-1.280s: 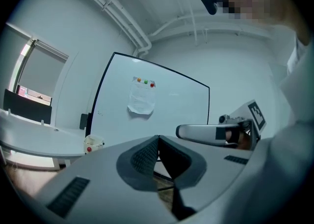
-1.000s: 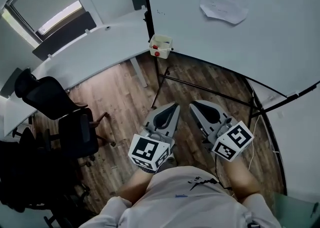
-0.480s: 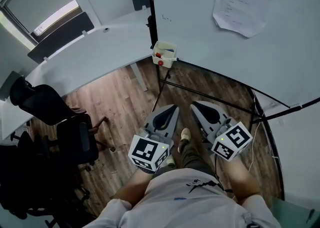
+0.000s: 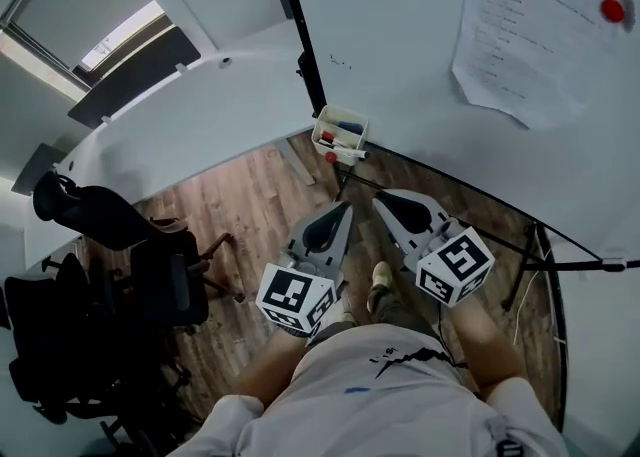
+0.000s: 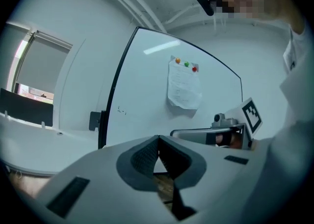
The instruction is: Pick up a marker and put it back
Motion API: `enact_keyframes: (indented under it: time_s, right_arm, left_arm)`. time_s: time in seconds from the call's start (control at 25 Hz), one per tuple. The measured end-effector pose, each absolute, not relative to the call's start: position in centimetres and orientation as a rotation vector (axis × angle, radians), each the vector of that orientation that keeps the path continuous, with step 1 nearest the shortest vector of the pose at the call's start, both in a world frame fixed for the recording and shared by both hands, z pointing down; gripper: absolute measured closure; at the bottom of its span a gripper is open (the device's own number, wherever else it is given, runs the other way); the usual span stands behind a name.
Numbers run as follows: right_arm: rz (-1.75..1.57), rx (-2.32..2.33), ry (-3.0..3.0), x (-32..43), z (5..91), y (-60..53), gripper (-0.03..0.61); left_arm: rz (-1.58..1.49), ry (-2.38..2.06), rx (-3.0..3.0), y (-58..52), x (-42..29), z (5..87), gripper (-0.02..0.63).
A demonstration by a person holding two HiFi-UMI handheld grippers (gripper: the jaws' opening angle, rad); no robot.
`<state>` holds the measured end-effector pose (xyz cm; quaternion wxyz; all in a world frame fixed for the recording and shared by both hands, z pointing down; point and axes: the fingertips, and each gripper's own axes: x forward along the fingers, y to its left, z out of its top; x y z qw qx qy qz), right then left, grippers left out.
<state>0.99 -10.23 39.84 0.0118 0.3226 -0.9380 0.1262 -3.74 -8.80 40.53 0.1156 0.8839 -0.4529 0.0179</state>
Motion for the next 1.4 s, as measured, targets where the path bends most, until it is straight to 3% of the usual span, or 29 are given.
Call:
enact_keyframes:
  time_s: [0.28,0.44,1.28,1.4]
  right_arm:
    - [0.375,0.895,-2.828,1.0,45.3,-17.2,0.555]
    - [0.368,0.862,-2.754,0.6,48.4,-19.7,0.487]
    - [0.377,0.818,-2.449,-2.5,59.7,-25.0,0.46]
    - [0.365,0.823,-2.44,-2.5,59.9,-25.1,0.49]
  left_arm:
    - [0.099,-1.434,2.487,-15.4,-3.7,43.7,0.603]
    - [0.13,-1.457,2.439,-17.4,-4.3,45.3,0.603]
    - [0.166,-1.335,2.418,-23.2,-7.8,49.4,0.603]
    - [0.166,-1.328,2.417,-23.5,-8.0,49.4,0.603]
